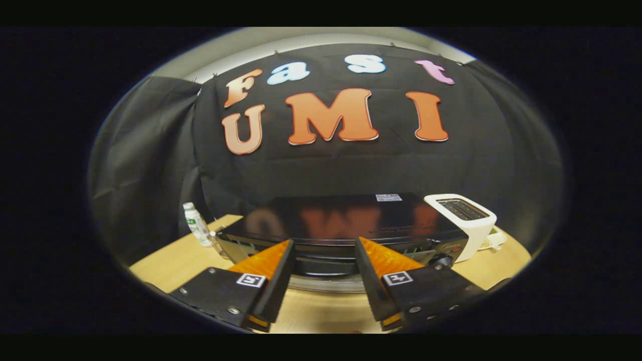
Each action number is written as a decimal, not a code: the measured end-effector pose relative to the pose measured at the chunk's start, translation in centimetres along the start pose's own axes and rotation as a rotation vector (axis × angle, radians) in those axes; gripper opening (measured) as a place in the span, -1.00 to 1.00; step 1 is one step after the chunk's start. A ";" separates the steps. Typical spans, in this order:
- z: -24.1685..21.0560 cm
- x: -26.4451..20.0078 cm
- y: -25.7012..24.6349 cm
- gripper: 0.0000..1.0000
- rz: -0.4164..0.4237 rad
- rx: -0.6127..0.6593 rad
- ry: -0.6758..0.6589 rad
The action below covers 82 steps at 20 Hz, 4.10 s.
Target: Open the toaster oven, put the food inside, and close the toaster oven door.
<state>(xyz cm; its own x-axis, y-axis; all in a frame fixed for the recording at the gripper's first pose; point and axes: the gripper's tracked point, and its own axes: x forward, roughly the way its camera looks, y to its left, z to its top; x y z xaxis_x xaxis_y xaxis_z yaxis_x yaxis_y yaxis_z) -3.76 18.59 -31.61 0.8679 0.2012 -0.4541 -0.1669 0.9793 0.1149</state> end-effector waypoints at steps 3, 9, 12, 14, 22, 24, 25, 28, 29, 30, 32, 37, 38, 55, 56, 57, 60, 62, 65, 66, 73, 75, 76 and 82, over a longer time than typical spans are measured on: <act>-1.3 -2.0 0.5 0.21 0.051 -0.014 0.051; -12.4 -6.2 -0.4 0.21 0.025 0.062 0.466; -14.1 -6.9 -0.6 0.22 0.014 0.019 0.503; -15.3 -6.9 -0.5 0.27 0.008 -0.029 0.526; -17.4 -7.5 0.2 0.32 0.043 -0.024 0.646; -15.9 -8.4 -0.3 0.36 0.043 0.027 0.643; -14.9 -8.7 -0.8 0.40 0.045 0.038 0.622; -10.7 -9.9 -3.4 0.58 0.033 0.042 0.538; -9.4 -10.1 -4.7 0.67 0.018 0.045 0.511; -8.1 -10.5 -6.1 0.77 0.000 0.047 0.490; -6.1 -11.4 -9.6 0.89 -0.053 0.049 0.463; -5.5 -13.9 -17.9 0.95 -0.188 -0.001 0.475; -6.5 -14.3 -18.8 0.95 -0.196 0.015 0.503; -16.4 -14.5 -16.5 0.09 -0.090 0.481 0.793; -15.6 -14.4 -16.3 -0.07 -0.086 0.484 0.783; -15.0 -14.1 -16.0 -0.17 -0.087 0.476 0.774; -12.7 -13.2 -15.1 -0.31 -0.064 0.444 0.740; -10.9 -12.4 -13.9 -0.31 -0.029 0.461 0.711; -7.9 -11.4 -11.8 -0.31 0.025 0.514 0.655; -7.1 -10.8 -11.3 -0.31 0.037 0.525 0.635; -4.4 -5.7 -6.7 -0.32 0.098 0.649 0.522; -4.3 -4.1 -5.6 -0.32 0.108 0.688 0.488; -4.3 -3.1 -5.2 -0.32 0.102 0.708 0.467; -5.6 1.3 -2.5 -0.36 0.097 0.832 0.380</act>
<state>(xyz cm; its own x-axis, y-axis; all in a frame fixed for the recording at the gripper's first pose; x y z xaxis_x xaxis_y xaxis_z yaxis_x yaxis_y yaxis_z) -4.88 16.52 -37.46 0.6312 0.4202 -0.6519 0.2868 0.6545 0.6996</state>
